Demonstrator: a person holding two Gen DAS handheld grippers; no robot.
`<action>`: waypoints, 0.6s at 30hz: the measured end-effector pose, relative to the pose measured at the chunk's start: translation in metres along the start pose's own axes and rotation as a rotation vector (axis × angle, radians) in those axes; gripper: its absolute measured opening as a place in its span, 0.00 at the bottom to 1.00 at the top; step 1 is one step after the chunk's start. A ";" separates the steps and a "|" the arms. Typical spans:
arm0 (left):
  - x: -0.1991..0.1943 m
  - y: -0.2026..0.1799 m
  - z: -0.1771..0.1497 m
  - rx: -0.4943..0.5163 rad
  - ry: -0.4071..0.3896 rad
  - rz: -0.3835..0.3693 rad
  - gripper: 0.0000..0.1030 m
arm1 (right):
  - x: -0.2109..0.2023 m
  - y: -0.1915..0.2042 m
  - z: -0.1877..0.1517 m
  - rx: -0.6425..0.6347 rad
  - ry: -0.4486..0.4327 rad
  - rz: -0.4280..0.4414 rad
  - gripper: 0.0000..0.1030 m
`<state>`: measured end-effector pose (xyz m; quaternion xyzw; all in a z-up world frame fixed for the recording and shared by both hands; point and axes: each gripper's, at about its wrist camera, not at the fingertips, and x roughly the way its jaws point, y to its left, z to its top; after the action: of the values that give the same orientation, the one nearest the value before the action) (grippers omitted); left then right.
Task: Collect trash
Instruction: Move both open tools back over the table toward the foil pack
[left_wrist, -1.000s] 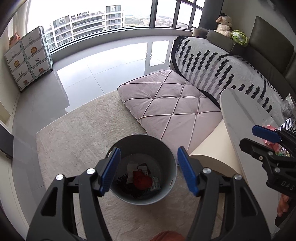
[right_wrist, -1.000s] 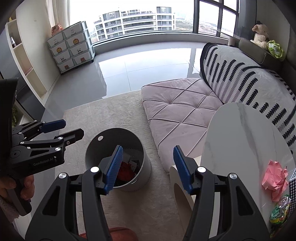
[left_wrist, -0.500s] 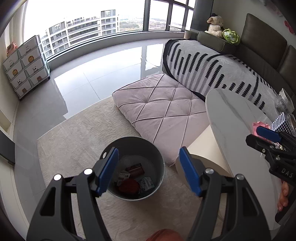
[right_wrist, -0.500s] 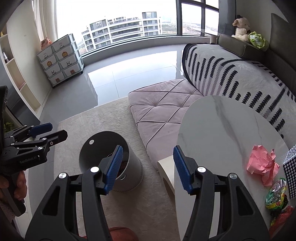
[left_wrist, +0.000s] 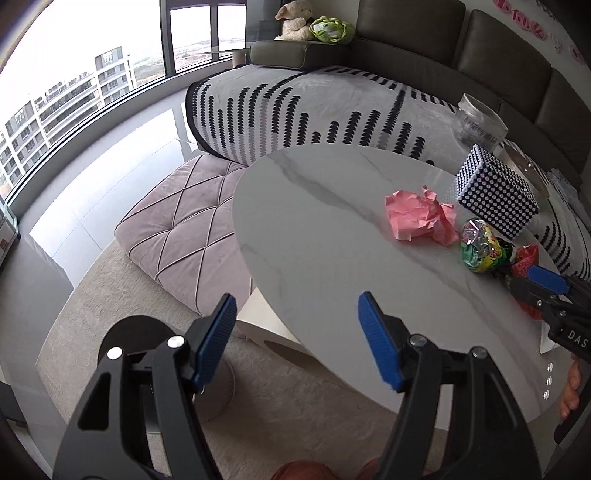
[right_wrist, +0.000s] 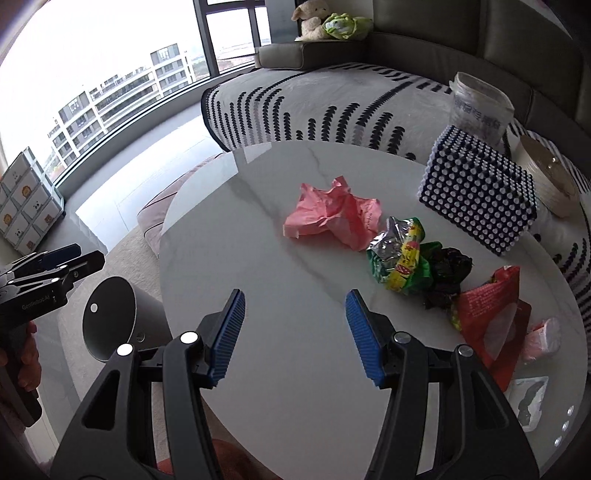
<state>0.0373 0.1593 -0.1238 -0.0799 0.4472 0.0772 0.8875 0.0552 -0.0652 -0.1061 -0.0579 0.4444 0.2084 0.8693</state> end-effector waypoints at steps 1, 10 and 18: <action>0.004 -0.016 0.003 0.027 0.001 -0.019 0.67 | -0.004 -0.015 -0.004 0.026 -0.005 -0.025 0.53; 0.035 -0.142 0.016 0.221 0.015 -0.179 0.67 | -0.035 -0.122 -0.037 0.213 -0.033 -0.191 0.53; 0.042 -0.221 0.005 0.349 0.038 -0.279 0.67 | -0.062 -0.188 -0.077 0.330 -0.033 -0.300 0.53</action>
<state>0.1114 -0.0522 -0.1385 0.0126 0.4551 -0.1262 0.8813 0.0432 -0.2765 -0.1182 0.0233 0.4446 0.0022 0.8954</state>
